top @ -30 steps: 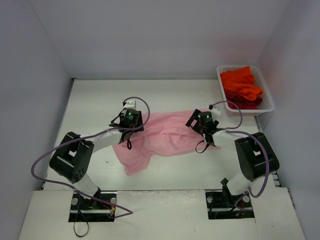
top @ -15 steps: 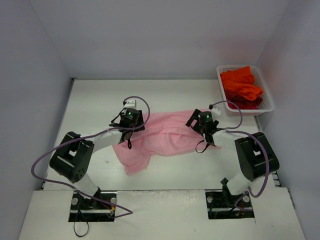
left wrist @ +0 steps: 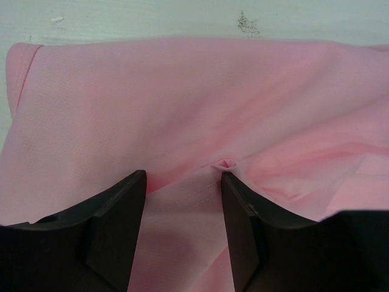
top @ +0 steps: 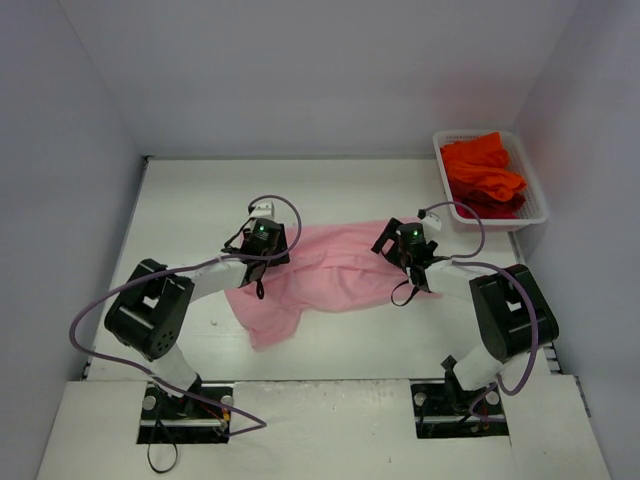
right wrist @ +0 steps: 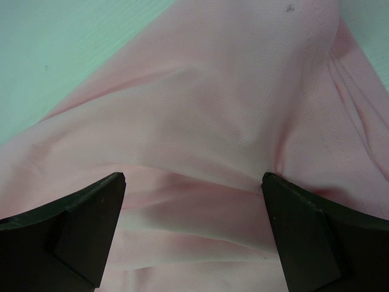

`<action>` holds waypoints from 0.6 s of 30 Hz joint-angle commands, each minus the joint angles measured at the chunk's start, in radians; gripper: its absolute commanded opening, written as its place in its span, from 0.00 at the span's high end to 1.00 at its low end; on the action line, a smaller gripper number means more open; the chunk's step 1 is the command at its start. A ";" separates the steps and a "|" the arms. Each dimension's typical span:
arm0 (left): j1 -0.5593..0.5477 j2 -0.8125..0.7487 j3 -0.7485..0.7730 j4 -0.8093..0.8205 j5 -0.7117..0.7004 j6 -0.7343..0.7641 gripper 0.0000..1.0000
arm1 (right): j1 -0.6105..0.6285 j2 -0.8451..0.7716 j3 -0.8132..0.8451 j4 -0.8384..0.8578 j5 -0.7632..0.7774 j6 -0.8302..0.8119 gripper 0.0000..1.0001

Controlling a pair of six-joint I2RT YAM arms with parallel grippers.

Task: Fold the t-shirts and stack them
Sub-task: Fold the tshirt

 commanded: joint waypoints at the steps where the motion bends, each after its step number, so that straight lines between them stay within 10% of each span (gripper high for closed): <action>1: -0.005 -0.017 0.026 0.050 0.002 -0.021 0.52 | 0.010 0.010 -0.020 -0.079 -0.041 0.024 0.07; 18: -0.010 -0.077 0.012 0.017 -0.009 -0.016 0.82 | 0.024 0.025 -0.001 -0.079 -0.044 0.033 0.07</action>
